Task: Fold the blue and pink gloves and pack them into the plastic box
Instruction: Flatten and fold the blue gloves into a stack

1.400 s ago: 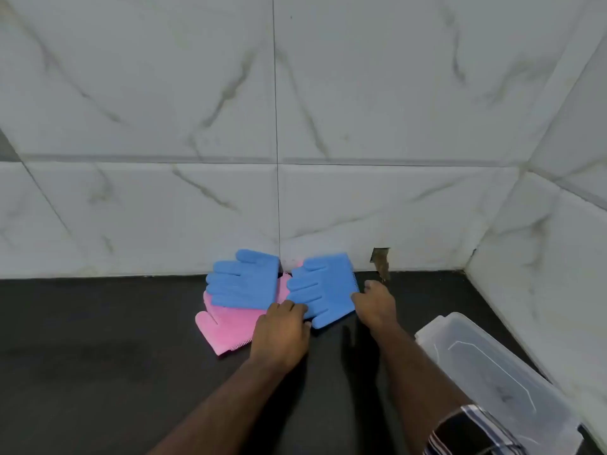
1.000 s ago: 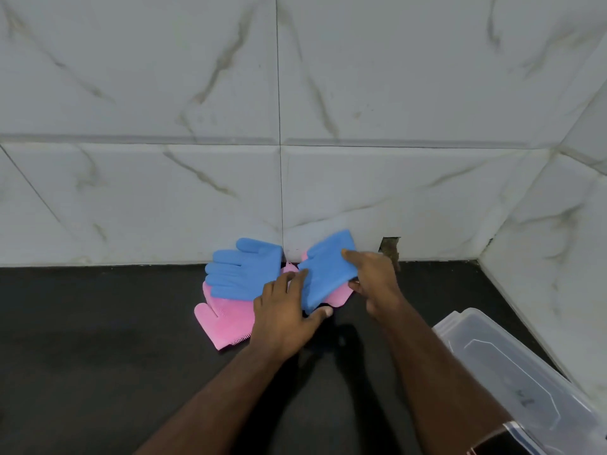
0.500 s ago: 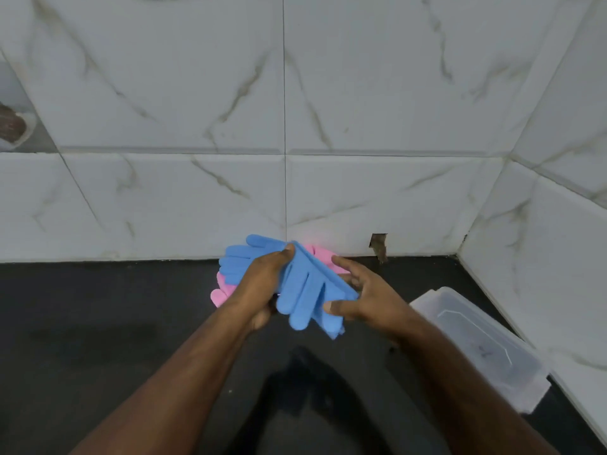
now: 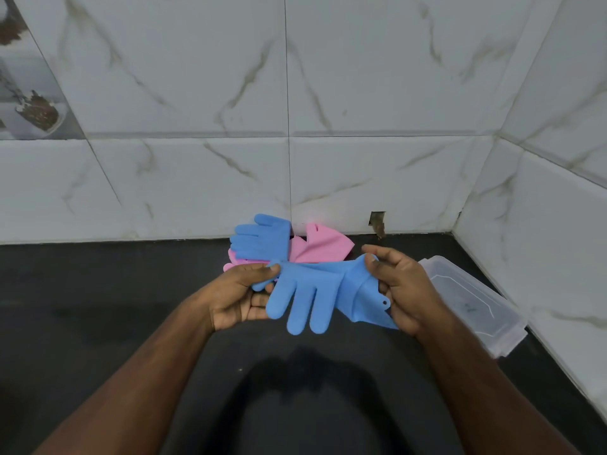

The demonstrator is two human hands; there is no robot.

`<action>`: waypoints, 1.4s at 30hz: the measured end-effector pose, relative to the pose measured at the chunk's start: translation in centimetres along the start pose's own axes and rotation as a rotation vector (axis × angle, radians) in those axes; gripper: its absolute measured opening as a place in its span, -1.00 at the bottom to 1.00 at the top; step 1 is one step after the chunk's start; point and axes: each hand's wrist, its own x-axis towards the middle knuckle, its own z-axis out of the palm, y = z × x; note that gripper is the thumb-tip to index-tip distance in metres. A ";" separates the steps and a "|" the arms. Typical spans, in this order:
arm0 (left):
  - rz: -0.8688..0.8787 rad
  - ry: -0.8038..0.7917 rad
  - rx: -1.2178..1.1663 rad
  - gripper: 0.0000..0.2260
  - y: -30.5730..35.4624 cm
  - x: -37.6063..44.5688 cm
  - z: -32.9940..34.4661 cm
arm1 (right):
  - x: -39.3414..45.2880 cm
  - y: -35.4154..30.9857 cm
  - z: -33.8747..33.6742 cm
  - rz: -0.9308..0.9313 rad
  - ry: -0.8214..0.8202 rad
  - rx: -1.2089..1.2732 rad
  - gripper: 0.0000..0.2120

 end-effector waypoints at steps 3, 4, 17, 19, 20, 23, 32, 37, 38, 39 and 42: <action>0.019 0.042 0.006 -0.71 -0.2 -0.6 -0.6 | -0.8 -0.3 -0.2 0.029 -0.059 0.007 -0.78; 0.024 0.053 0.026 -0.75 -0.3 -0.9 -0.8 | -1.1 -0.4 -0.4 0.041 -0.077 -0.006 -0.80; 0.043 0.326 0.198 -0.94 -1.4 -2.7 -3.2 | -2.4 -1.4 -3.3 0.074 0.141 -0.015 -0.89; 0.051 0.364 0.283 -0.94 -1.2 -2.4 -3.3 | -2.3 -1.1 -3.2 0.063 0.177 -0.073 -0.89; 0.061 0.371 0.314 -0.94 -1.1 -2.3 -3.2 | -2.2 -1.0 -3.2 0.049 0.195 -0.111 -0.89; 0.145 0.371 0.335 -0.95 -0.9 -1.8 -3.4 | -2.2 -1.0 -3.4 -0.049 0.187 -0.263 -0.82; 0.165 0.347 0.325 -0.86 -3.8 -3.4 -4.8 | -3.4 1.7 -7.2 -0.153 -0.025 -0.856 -0.73; 0.018 0.460 0.773 -0.67 -6.6 -3.2 -5.1 | -3.7 4.7 -8.8 0.075 -0.075 -1.199 -0.73; -0.010 0.459 0.782 -0.69 -7.1 -3.2 -5.1 | -3.9 5.0 -8.4 0.067 -0.063 -1.193 -0.76; -0.029 0.459 0.784 -0.72 -7.5 -3.1 -5.0 | -4.1 5.3 -7.8 0.060 -0.067 -1.166 -0.80; -0.004 0.481 0.844 -0.83 -8.5 -2.6 -5.0 | -4.9 6.9 -5.5 0.062 -0.196 -1.119 -0.85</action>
